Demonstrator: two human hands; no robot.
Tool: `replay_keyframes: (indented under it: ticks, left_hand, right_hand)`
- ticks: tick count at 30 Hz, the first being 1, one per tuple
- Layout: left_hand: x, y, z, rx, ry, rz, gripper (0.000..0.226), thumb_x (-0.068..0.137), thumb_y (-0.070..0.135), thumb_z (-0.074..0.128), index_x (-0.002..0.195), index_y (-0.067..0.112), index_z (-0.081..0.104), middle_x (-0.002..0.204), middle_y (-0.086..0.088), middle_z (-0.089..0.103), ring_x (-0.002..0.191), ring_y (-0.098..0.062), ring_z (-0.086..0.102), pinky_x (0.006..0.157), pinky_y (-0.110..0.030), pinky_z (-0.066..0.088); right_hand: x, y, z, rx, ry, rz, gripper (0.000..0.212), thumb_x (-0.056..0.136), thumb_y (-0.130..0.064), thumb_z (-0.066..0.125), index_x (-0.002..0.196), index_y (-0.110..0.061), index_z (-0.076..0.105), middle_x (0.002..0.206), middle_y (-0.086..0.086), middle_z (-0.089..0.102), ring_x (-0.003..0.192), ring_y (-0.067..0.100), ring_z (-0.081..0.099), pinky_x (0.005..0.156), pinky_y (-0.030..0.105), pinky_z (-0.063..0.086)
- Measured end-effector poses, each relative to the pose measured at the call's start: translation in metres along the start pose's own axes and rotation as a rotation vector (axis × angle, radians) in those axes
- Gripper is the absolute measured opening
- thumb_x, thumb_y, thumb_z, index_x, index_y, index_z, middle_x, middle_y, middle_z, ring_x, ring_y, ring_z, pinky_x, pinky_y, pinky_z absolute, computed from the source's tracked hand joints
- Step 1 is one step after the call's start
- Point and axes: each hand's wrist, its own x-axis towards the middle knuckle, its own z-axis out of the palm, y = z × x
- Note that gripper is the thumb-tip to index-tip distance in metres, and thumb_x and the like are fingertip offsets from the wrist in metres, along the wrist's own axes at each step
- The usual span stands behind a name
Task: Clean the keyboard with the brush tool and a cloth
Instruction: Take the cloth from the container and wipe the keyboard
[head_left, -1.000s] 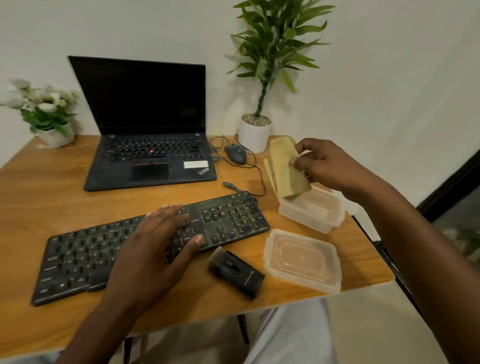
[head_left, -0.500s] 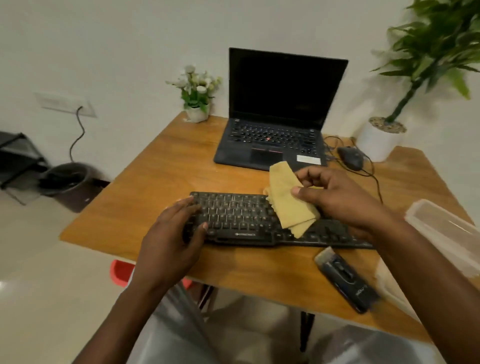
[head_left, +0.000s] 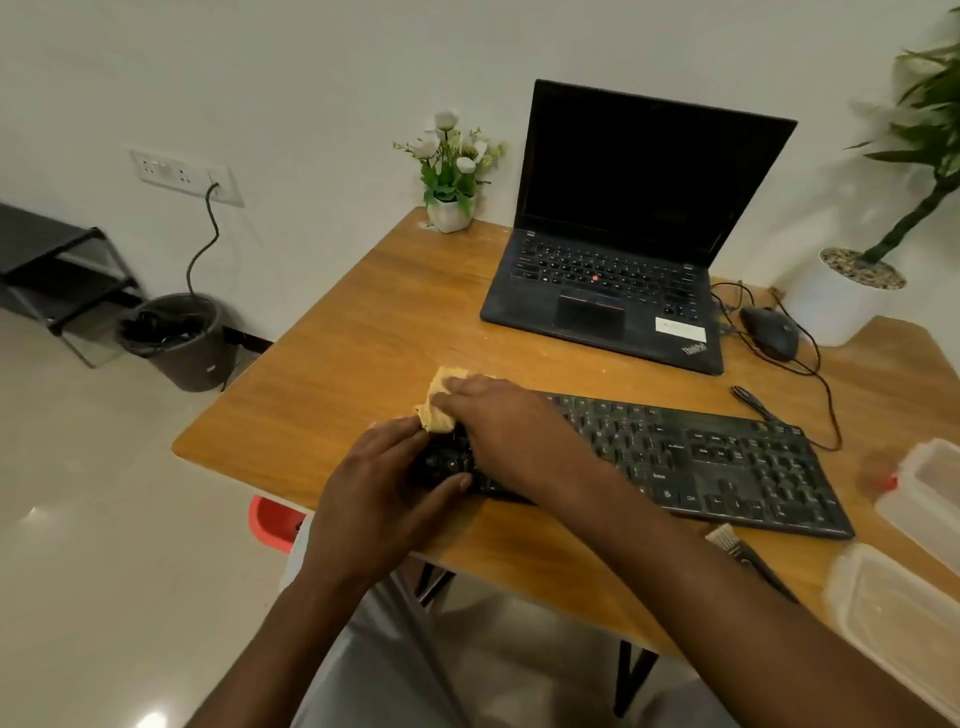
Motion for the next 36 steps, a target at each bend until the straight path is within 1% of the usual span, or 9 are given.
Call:
replay_keyframes:
  ticks: [3, 6, 10, 14, 23, 26, 29, 33, 36]
  left_hand:
    - [0.001, -0.005, 0.003, 0.02, 0.001, -0.013, 0.069, 0.087, 0.068, 0.068, 0.14, 0.024, 0.067, 0.141, 0.008, 0.067, 0.135, -0.007, 0.055, 0.117, -0.039, 0.045]
    - [0.002, -0.01, 0.004, 0.028, 0.004, -0.031, 0.073, 0.085, 0.07, 0.07, 0.139, 0.021, 0.068, 0.139, 0.006, 0.069, 0.134, -0.01, 0.058, 0.12, -0.049, 0.043]
    - [0.002, -0.01, 0.005, 0.047, 0.032, -0.027, 0.073, 0.083, 0.068, 0.073, 0.137, 0.019, 0.069, 0.14, 0.005, 0.069, 0.133, -0.008, 0.057, 0.125, -0.048, 0.037]
    - [0.002, -0.01, 0.004, 0.064, 0.044, -0.011, 0.074, 0.083, 0.068, 0.072, 0.136, 0.016, 0.07, 0.139, 0.001, 0.069, 0.132, -0.009, 0.058, 0.128, -0.046, 0.031]
    - [0.002, -0.01, 0.007, 0.057, 0.05, 0.004, 0.076, 0.084, 0.07, 0.068, 0.136, 0.015, 0.069, 0.139, -0.001, 0.069, 0.13, -0.013, 0.061, 0.128, -0.048, 0.03]
    - [0.002, -0.011, 0.007, 0.067, 0.069, 0.02, 0.074, 0.084, 0.069, 0.07, 0.135, 0.014, 0.07, 0.137, -0.001, 0.07, 0.128, -0.014, 0.062, 0.128, -0.047, 0.031]
    - [0.002, -0.01, 0.008, 0.081, 0.072, 0.031, 0.072, 0.085, 0.067, 0.071, 0.135, 0.015, 0.069, 0.137, 0.0, 0.07, 0.128, -0.012, 0.061, 0.129, -0.045, 0.029]
    - [0.0, -0.01, 0.007, 0.109, 0.073, 0.05, 0.069, 0.088, 0.064, 0.071, 0.136, 0.015, 0.069, 0.139, 0.0, 0.069, 0.128, -0.014, 0.062, 0.13, -0.048, 0.026]
    - [0.0, -0.009, 0.009, 0.127, 0.069, 0.055, 0.067, 0.089, 0.063, 0.071, 0.137, 0.016, 0.068, 0.138, 0.0, 0.069, 0.128, -0.013, 0.06, 0.13, -0.051, 0.025]
  right_hand:
    - [0.005, 0.002, 0.005, 0.022, -0.064, 0.015, 0.056, 0.105, -0.014, 0.061, 0.158, -0.028, 0.049, 0.17, -0.002, 0.042, 0.158, 0.024, 0.034, 0.126, 0.043, 0.03]
    - [0.003, 0.011, 0.002, 0.011, -0.105, 0.0, 0.06, 0.104, -0.014, 0.061, 0.159, -0.032, 0.045, 0.17, -0.005, 0.041, 0.159, 0.02, 0.033, 0.125, 0.044, 0.034]
    - [-0.013, 0.033, -0.013, 0.014, -0.137, 0.02, 0.064, 0.101, -0.008, 0.06, 0.157, -0.035, 0.046, 0.161, -0.01, 0.051, 0.147, 0.017, 0.047, 0.115, 0.042, 0.047]
    - [-0.041, 0.064, -0.027, -0.01, -0.121, 0.074, 0.065, 0.101, -0.007, 0.058, 0.156, -0.04, 0.047, 0.161, -0.017, 0.05, 0.144, 0.013, 0.051, 0.113, 0.038, 0.047]
    - [-0.067, 0.117, -0.061, -0.118, -0.19, 0.2, 0.047, 0.102, -0.012, 0.056, 0.143, -0.034, 0.063, 0.147, -0.008, 0.064, 0.132, 0.018, 0.06, 0.108, 0.045, 0.052]
    - [-0.049, 0.107, -0.067, -0.086, -0.09, 0.239, 0.044, 0.103, -0.014, 0.058, 0.144, -0.031, 0.061, 0.142, -0.004, 0.066, 0.125, 0.02, 0.063, 0.106, 0.046, 0.054]
    - [-0.022, 0.072, -0.057, -0.007, 0.009, 0.165, 0.054, 0.103, -0.01, 0.059, 0.153, -0.03, 0.054, 0.147, -0.006, 0.063, 0.128, 0.019, 0.062, 0.109, 0.042, 0.052]
    - [0.011, 0.027, -0.023, 0.039, -0.046, 0.022, 0.057, 0.098, -0.004, 0.062, 0.149, -0.029, 0.057, 0.151, -0.006, 0.06, 0.136, 0.02, 0.056, 0.11, 0.043, 0.05]
    - [0.015, 0.017, -0.01, 0.03, -0.114, 0.019, 0.058, 0.097, -0.003, 0.064, 0.15, -0.026, 0.058, 0.158, -0.004, 0.053, 0.141, 0.021, 0.052, 0.11, 0.042, 0.047]
